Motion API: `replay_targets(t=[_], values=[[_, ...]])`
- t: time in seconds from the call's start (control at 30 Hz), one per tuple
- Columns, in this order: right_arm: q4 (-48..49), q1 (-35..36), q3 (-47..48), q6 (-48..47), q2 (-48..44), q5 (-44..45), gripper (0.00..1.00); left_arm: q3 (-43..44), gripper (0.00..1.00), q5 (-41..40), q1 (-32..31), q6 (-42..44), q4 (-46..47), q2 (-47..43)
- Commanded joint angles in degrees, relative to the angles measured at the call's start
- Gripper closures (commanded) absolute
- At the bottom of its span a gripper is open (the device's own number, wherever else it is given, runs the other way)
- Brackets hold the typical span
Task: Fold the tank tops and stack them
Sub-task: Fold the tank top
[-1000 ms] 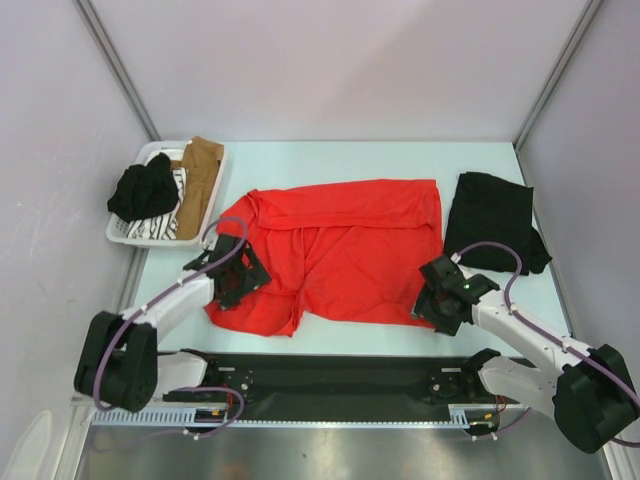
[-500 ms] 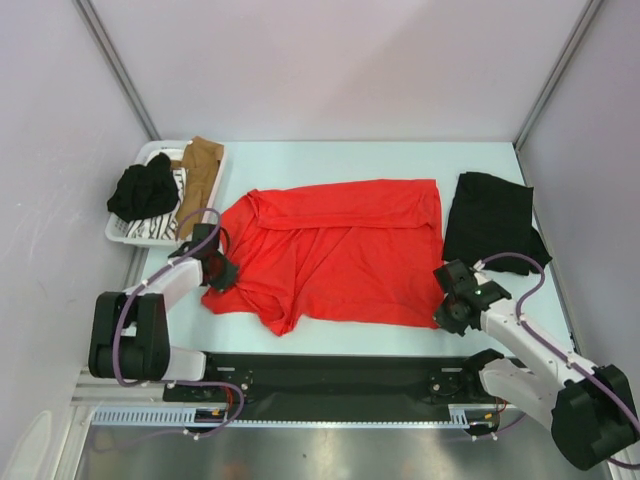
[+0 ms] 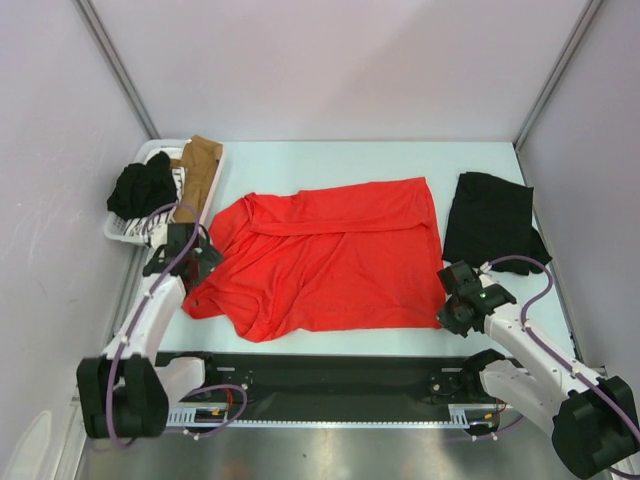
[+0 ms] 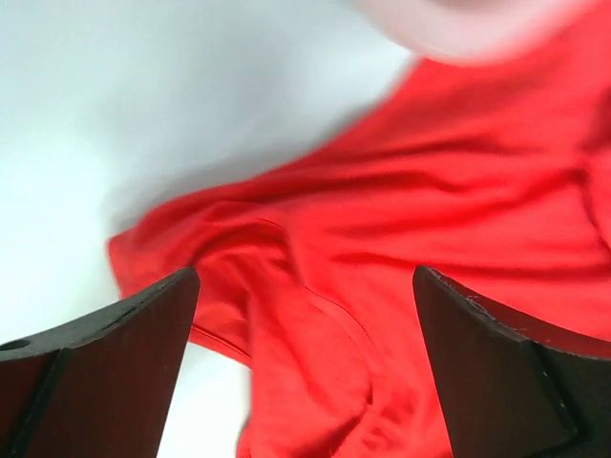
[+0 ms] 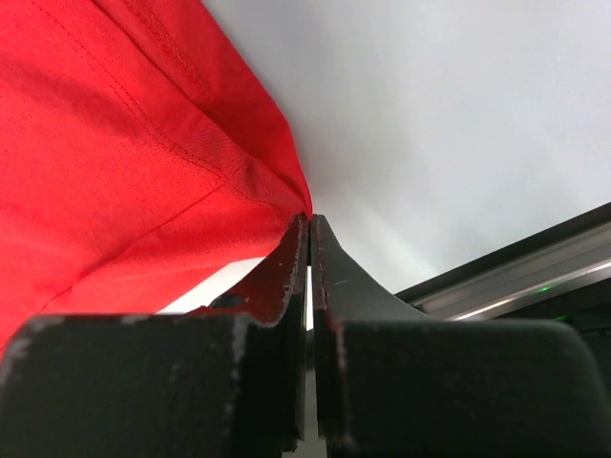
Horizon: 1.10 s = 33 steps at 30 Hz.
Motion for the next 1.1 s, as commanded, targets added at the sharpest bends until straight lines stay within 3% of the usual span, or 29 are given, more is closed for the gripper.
replay_targets(t=[0.0,0.13,0.3,0.47,0.63,0.97,1.0,1.07], values=[[-1.2,-0.2,0.1,0.9,-0.7,2.0,1.0,-0.1,0.0,1.2,-9.2,3.6,-2.5,-7.7],[-1.5,-0.3,0.7,0.7,-0.7,1.9,1.0,-1.4,0.05,2.6,-23.7,-2.0,-6.1,-13.0],[-2.8,-0.2,2.0,0.8,-1.1,2.4,1.0,-5.1,0.12,5.6,-30.7,-13.3,-13.2,-13.4],[-1.6,-0.2,1.7,0.7,-1.1,1.5,1.0,-8.7,0.21,5.9,-31.9,-14.7,-10.9,-13.7],[-1.3,-0.2,1.1,0.7,-1.0,1.5,1.0,-9.0,0.5,7.1,-32.2,-12.1,-7.6,-9.4],[-1.6,-0.5,1.4,0.5,-1.6,2.0,1.0,-12.4,0.51,10.0,-34.4,-12.8,-4.4,-7.1],[-1.6,-0.7,1.4,0.4,-1.6,2.0,1.0,-12.5,0.64,10.3,-34.5,-12.6,-4.0,-7.0],[-1.6,-0.6,1.3,0.4,-1.8,2.0,1.0,-12.5,0.79,10.6,-34.6,-12.5,-4.1,-7.4]])
